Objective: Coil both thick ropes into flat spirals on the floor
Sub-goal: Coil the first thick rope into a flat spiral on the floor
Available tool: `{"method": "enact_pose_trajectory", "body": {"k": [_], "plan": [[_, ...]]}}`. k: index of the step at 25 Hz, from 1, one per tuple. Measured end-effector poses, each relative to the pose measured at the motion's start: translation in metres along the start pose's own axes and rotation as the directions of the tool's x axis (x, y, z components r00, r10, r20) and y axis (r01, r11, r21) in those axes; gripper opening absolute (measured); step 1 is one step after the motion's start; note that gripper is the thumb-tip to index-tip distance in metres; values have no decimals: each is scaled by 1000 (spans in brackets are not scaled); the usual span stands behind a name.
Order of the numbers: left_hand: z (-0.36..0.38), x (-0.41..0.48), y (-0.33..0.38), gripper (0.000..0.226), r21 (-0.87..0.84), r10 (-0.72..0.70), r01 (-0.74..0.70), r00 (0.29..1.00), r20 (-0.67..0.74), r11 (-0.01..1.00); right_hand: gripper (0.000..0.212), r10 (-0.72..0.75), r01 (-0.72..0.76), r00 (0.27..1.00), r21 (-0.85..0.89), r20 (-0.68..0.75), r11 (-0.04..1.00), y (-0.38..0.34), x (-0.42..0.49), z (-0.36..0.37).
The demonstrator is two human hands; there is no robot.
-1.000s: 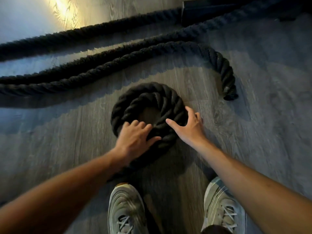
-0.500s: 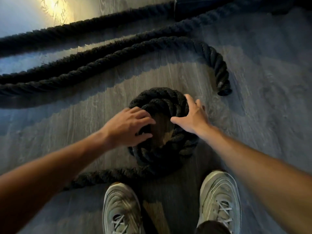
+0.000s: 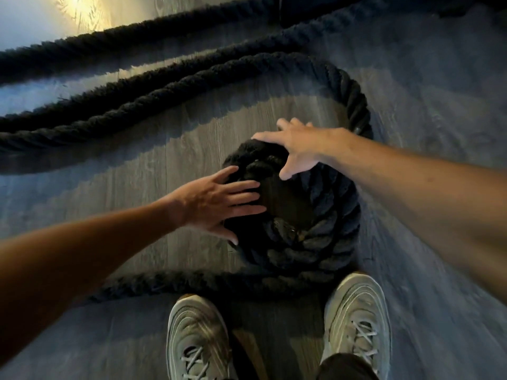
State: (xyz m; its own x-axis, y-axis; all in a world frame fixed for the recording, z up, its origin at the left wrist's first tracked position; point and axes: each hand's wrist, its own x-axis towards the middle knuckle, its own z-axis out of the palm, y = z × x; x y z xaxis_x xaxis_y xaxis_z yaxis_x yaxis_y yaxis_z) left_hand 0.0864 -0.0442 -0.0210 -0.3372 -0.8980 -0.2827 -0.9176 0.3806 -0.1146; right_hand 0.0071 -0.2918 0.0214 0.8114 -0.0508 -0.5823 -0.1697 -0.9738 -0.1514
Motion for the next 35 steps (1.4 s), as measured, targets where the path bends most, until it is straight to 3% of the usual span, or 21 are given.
{"method": "enact_pose_trajectory", "body": {"k": [3,5,7,9,11,13,15,18,21,23,25,27,30,32,35], "plan": [[5,4,14,86,-46,-99,104,990,105,994,97,22,-25,998,-43,-67,999,-1,-3,25],[2,5,16,88,-80,-163,175,976,142,981,87,139,-103,966,167,-218,981,1,-18,45],[-3,4,19,90,-88,-251,273,946,205,958,81,423,-241,838,462,-343,853,-6,-46,72],[-3,3,26,92,-129,-387,425,889,245,896,82,678,-361,688,689,-258,629,-24,-76,104],[-1,7,40,97,-212,-566,596,803,187,775,83,743,-386,660,800,-108,460,-50,-96,132],[-3,14,58,96,-282,-719,751,657,227,597,76,745,-371,663,830,-77,416,-69,-100,147],[-7,21,78,91,-288,-794,836,539,280,466,68,727,-367,680,811,-100,455,-69,-90,147],[-15,20,99,77,-332,-870,852,470,149,404,58,659,-361,734,728,-164,583,-47,-68,141],[-9,8,92,40,-483,-881,763,471,-39,430,55,582,-375,800,633,-148,677,-21,-51,128],[0,-5,71,23,-662,-918,664,382,-101,349,57,563,-363,816,642,-131,676,-15,-47,121],[5,-16,48,36,-788,-972,604,232,30,119,56,594,-305,778,705,-204,641,-21,-53,122],[3,-18,33,51,-791,-967,611,175,185,-41,54,635,-249,722,754,-273,608,-43,-66,132],[-8,-7,24,74,-686,-941,727,210,267,-32,52,643,-267,733,775,-222,573,-82,-86,150],[-14,-4,16,89,-620,-922,779,166,349,-94,53,637,-256,738,782,-222,569,-95,-96,150],[-12,-7,9,97,-603,-857,762,127,499,-237,53,440,-176,768,508,-466,843,-103,-101,144]]}}
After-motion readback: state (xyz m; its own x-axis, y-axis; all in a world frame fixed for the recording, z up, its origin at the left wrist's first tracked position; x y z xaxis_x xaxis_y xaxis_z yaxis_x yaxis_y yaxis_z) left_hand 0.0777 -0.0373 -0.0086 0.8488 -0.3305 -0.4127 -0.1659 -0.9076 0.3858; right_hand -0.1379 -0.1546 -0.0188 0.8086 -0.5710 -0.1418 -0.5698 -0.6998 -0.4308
